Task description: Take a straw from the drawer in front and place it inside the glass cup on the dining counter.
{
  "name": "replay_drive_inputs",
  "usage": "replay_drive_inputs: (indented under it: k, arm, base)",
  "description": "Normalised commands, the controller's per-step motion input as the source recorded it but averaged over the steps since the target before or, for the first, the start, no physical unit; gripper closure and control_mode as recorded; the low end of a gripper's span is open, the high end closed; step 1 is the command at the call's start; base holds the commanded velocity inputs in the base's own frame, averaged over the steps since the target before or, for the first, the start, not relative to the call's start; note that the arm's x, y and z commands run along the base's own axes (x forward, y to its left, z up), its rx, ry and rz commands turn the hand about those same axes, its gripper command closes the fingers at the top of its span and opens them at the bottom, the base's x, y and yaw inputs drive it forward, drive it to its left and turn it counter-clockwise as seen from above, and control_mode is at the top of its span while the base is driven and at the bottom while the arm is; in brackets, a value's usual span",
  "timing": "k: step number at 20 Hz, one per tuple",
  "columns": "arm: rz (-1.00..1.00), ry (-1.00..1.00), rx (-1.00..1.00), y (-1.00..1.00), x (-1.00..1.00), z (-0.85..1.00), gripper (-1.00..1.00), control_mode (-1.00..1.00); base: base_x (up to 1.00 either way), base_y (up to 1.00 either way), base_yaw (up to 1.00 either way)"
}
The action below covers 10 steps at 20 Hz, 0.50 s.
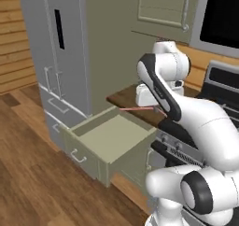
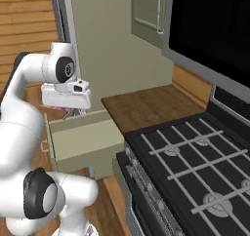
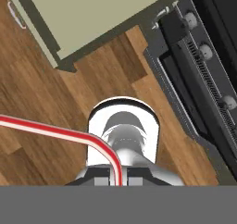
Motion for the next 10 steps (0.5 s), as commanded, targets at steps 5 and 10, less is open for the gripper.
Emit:
replay_drive_inputs:
  k: [5, 10]
  arm:
    - [0.00, 0.00, 0.00, 0.00, 0.00, 0.00, 1.00, 1.00]
    - [0.00, 0.00, 0.00, 0.00, 0.00, 0.00, 1.00, 1.00]
  base:
    - [-0.86, 0.88, 0.09]
    - [-0.07, 1.00, 0.43]
